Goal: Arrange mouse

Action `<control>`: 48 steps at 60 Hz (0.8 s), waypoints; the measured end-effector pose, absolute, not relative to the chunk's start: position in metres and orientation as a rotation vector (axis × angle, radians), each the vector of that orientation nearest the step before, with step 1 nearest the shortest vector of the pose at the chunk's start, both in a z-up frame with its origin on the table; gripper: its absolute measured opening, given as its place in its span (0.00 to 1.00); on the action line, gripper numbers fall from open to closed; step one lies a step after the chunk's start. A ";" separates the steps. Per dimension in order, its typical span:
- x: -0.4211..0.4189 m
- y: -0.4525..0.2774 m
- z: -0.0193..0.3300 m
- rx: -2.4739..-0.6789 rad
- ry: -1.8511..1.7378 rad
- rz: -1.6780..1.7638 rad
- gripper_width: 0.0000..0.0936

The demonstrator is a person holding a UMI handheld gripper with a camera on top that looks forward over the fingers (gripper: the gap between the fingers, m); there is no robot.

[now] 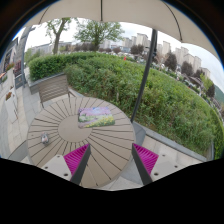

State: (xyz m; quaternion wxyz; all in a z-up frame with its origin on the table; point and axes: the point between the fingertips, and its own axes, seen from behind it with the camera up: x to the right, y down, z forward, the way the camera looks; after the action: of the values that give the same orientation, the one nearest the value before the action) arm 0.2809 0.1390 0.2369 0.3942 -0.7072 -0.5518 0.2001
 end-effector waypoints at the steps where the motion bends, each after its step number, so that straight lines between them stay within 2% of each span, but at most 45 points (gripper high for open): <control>1: 0.287 0.133 0.245 -1.794 -1.403 0.506 0.91; 19: 0.275 0.089 0.215 -1.783 -1.484 0.562 0.91; 48: 0.256 -0.079 0.192 -1.660 -1.715 0.740 0.91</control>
State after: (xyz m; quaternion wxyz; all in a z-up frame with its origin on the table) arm 0.2564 -0.0790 0.1923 0.3157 -0.6304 -0.6512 0.2808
